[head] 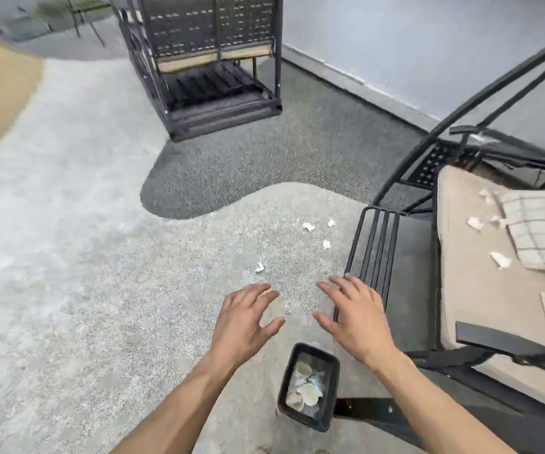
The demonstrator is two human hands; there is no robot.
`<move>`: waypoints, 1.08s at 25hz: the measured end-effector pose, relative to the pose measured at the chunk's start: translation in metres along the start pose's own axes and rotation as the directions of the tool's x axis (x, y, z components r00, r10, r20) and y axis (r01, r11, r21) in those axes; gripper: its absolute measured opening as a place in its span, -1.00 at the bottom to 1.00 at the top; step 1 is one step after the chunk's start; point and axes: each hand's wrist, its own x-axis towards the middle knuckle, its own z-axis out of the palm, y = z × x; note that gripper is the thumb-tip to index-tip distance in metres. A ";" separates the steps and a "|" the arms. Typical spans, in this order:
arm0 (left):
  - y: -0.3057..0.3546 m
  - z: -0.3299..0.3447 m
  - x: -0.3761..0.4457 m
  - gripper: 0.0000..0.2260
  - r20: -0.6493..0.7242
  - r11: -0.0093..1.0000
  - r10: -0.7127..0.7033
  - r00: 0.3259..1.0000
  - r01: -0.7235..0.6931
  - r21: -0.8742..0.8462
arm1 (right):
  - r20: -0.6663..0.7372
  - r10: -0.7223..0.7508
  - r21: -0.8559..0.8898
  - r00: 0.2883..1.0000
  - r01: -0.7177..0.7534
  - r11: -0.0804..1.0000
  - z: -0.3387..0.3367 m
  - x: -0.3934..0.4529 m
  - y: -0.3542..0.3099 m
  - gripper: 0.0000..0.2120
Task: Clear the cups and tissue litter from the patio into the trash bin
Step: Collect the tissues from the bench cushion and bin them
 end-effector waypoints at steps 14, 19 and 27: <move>0.012 -0.110 -0.028 -0.16 -0.156 0.947 -0.229 0.961 0.257 0.195 | -0.026 -0.301 -0.039 0.953 0.300 0.953 -0.072 0.044 -0.025 -0.21; 0.006 -0.130 -0.071 -0.18 -0.251 0.893 -0.361 0.898 0.411 0.185 | 0.001 -0.461 0.031 0.887 0.461 0.887 -0.065 0.061 -0.061 -0.24; -0.021 -0.171 -0.193 -0.19 -0.401 0.654 -0.645 0.651 0.741 0.152 | 0.041 -0.769 0.159 0.638 0.755 0.636 -0.035 0.070 -0.197 -0.24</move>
